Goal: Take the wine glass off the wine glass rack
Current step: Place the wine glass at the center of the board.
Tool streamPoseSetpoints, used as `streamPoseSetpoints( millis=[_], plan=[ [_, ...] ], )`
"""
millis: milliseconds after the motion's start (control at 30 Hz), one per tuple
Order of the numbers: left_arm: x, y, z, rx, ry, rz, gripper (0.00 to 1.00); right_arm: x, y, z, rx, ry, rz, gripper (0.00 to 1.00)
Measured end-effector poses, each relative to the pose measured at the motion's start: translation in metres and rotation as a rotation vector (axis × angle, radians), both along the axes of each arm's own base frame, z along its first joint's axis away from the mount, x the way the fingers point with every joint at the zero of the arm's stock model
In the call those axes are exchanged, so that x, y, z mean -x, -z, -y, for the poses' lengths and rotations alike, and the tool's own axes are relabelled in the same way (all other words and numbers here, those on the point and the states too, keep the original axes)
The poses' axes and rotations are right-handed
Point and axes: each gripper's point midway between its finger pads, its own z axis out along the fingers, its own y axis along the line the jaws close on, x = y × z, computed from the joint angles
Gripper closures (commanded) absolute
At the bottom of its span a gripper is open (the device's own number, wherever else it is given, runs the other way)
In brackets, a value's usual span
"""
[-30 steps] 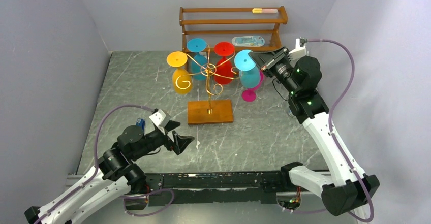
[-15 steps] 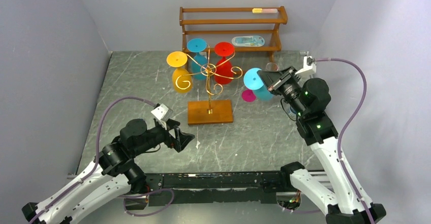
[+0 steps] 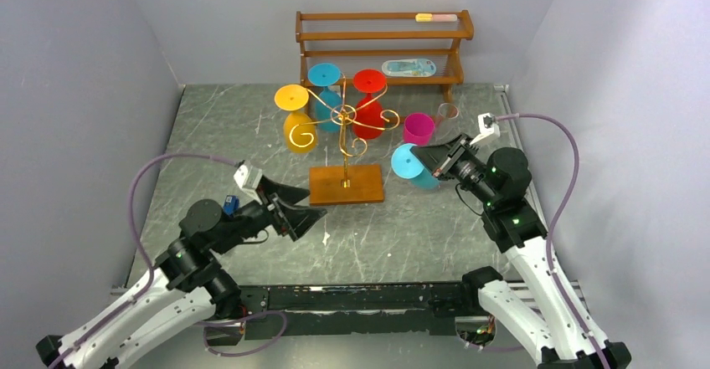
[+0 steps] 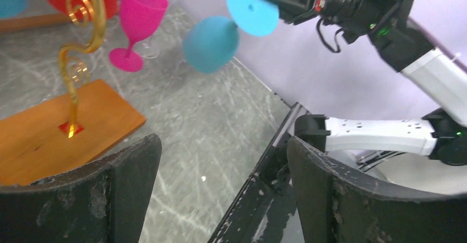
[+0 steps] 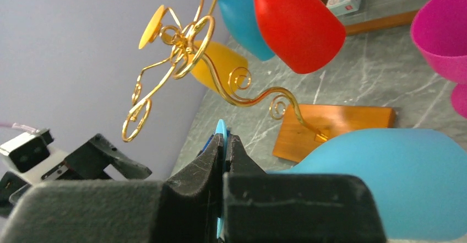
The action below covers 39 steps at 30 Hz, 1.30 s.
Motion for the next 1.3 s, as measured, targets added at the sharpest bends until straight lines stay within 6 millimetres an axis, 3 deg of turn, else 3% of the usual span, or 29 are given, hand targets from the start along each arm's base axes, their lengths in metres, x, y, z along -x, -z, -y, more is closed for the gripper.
streamPoseSetpoints(
  millis=[167, 300, 467, 600, 733, 833, 1067, 1200, 1300],
  plan=[
    [-0.011, -0.013, 0.034, -0.001, 0.083, -0.056, 0.19, 0.004, -0.007, -0.011, -0.049, -0.065, 0.007, 1.00],
    [-0.005, -0.007, 0.056, 0.017, 0.173, -0.093, 0.21, 0.017, -0.013, -0.013, -0.031, -0.113, 0.028, 1.00],
    [0.017, 0.027, 0.066, 0.128, 0.268, -0.167, 0.33, 0.040, -0.019, -0.023, -0.016, -0.237, 0.071, 1.00],
    [0.043, 0.050, 0.082, 0.179, 0.358, -0.245, 0.30, 0.058, -0.016, -0.036, -0.028, -0.371, 0.105, 1.00],
    [0.076, 0.038, 0.097, 0.219, 0.450, -0.233, 0.26, 0.072, 0.003, -0.042, -0.031, -0.445, 0.088, 1.00],
    [0.089, 0.022, 0.101, 0.272, 0.477, -0.188, 0.26, 0.079, 0.003, -0.044, -0.021, -0.478, 0.094, 1.00],
    [0.079, 0.011, 0.132, 0.259, 0.432, -0.144, 0.31, 0.090, 0.002, -0.059, -0.013, -0.565, 0.087, 1.00],
    [0.070, 0.008, 0.135, 0.287, 0.378, -0.133, 0.32, 0.102, 0.003, -0.068, -0.014, -0.619, 0.086, 1.00],
    [0.065, 0.007, 0.136, 0.296, 0.352, -0.128, 0.41, 0.109, 0.002, -0.073, -0.017, -0.646, 0.101, 1.00]
  ],
)
